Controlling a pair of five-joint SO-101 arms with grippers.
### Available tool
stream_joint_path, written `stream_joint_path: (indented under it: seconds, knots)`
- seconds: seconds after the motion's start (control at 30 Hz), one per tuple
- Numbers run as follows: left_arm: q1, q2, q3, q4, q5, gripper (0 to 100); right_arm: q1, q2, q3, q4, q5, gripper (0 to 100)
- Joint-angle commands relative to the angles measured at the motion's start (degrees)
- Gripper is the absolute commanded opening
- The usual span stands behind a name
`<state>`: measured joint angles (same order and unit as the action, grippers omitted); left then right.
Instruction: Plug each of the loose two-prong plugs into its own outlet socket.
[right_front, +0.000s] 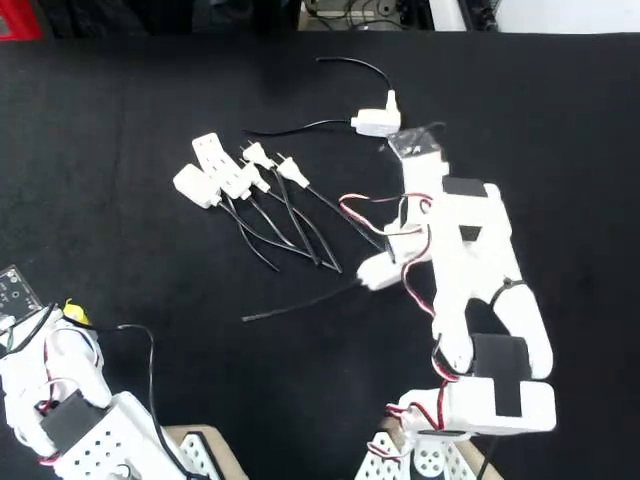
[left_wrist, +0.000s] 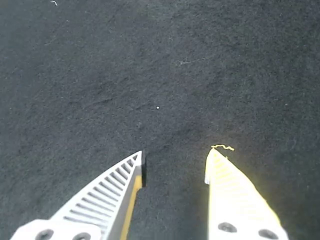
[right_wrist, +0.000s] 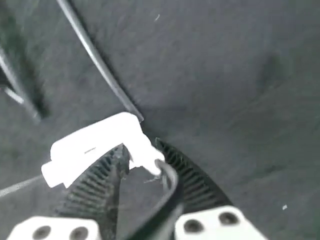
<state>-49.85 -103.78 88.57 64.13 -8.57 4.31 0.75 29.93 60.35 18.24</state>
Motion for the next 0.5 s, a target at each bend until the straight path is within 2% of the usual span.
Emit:
stream_joint_path:
  seconds: [0.0,0.1,0.47]
  knots:
    - [-0.2,-0.4,0.0,-1.1,-0.4,21,2.7,0.8,-3.5,-4.5,0.3,1.1]
    - [-0.2,-0.4,0.0,-1.1,-0.4,21,2.7,0.8,-6.9,-3.9,0.1,1.1]
    - [-0.3,-0.4,0.0,-1.2,-0.4,21,2.1,3.5,-20.7,-5.4,-8.6,1.1]
